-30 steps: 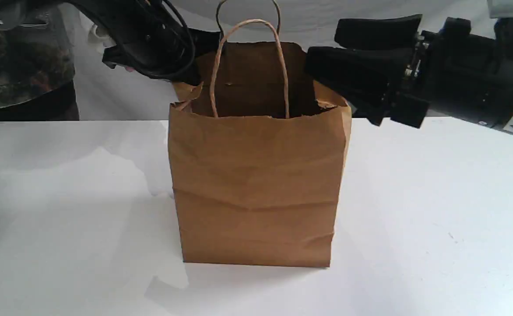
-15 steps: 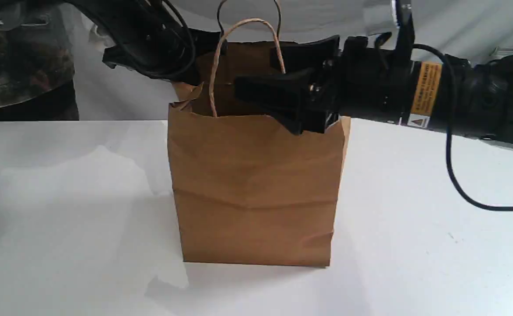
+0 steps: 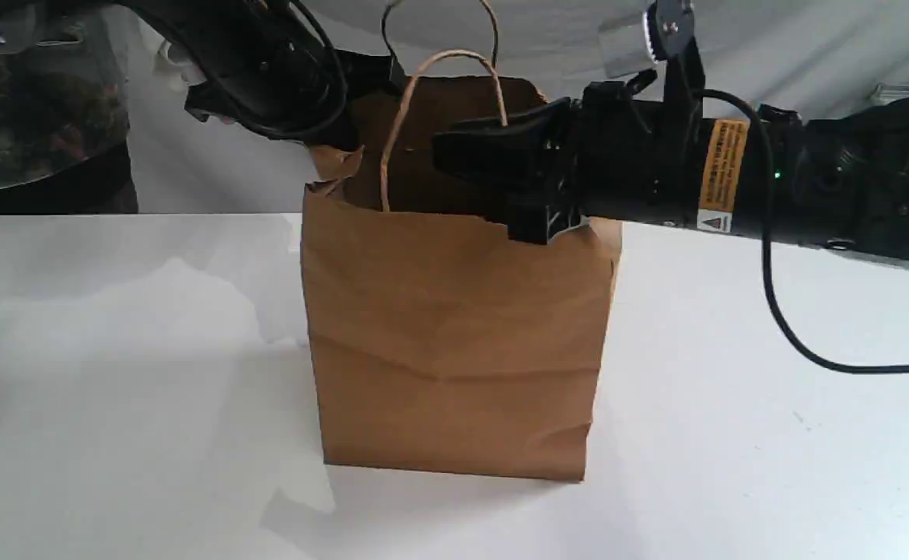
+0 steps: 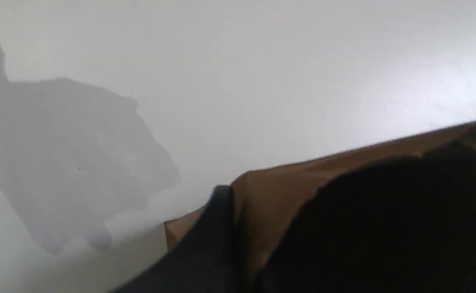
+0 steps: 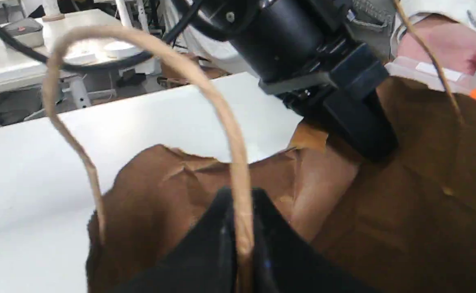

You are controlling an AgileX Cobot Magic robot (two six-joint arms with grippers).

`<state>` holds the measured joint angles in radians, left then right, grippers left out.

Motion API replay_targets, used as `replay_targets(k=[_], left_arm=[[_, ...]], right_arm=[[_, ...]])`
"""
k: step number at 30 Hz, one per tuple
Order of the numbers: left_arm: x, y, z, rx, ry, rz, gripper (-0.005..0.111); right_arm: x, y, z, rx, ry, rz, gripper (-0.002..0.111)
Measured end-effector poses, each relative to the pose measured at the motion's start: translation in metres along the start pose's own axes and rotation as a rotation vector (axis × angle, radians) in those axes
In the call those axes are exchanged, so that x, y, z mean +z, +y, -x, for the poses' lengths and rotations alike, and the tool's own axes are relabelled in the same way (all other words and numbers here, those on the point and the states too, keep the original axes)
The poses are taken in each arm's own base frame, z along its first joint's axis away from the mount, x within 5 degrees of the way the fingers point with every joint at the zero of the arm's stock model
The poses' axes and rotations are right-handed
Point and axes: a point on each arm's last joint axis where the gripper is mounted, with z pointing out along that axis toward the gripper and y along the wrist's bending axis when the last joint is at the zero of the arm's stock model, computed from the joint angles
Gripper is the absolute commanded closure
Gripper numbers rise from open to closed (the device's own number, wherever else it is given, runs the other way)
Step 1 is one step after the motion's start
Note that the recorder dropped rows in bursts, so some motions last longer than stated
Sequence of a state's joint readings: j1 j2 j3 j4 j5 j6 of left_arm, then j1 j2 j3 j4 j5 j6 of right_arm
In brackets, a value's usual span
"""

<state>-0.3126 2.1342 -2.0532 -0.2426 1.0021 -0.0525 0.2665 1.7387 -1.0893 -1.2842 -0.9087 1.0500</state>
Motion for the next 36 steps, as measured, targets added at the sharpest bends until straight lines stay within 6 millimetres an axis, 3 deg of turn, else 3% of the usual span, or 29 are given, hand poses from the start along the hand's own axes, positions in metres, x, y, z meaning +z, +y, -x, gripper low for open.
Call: replay_targets(k=[4, 8, 12, 19, 26, 31, 36], left_arm=[[0.0, 0.002, -0.002, -0.029, 0.021, 0.023, 0.107], [-0.004, 0.017, -0.009, -0.012, 0.101, 0.2, 0.107], [-0.009, 0.034, -0.013, -0.001, 0.143, 0.384, 0.107], [-0.015, 0.023, -0.017, -0.069, 0.184, 0.204, 0.107], [0.007, 0.03, -0.042, -0.055, 0.305, 0.187, 0.107], [0.021, 0.033, -0.06, -0.015, 0.391, 0.148, 0.107], [0.024, 0.024, -0.065, 0.031, 0.412, 0.026, 0.107]], right_arm=[[0.0, 0.006, -0.003, 0.012, 0.032, 0.071, 0.108], [-0.003, 0.019, 0.002, 0.039, 0.024, 0.186, 0.108], [-0.012, 0.031, 0.028, 0.066, 0.016, 0.249, 0.108], [-0.029, 0.042, 0.082, 0.024, 0.026, 0.166, 0.108], [-0.027, 0.021, 0.111, -0.024, -0.017, -0.03, 0.108], [-0.008, -0.003, 0.119, -0.042, -0.034, -0.045, 0.108], [0.017, -0.023, 0.123, -0.01, -0.05, -0.015, 0.108]])
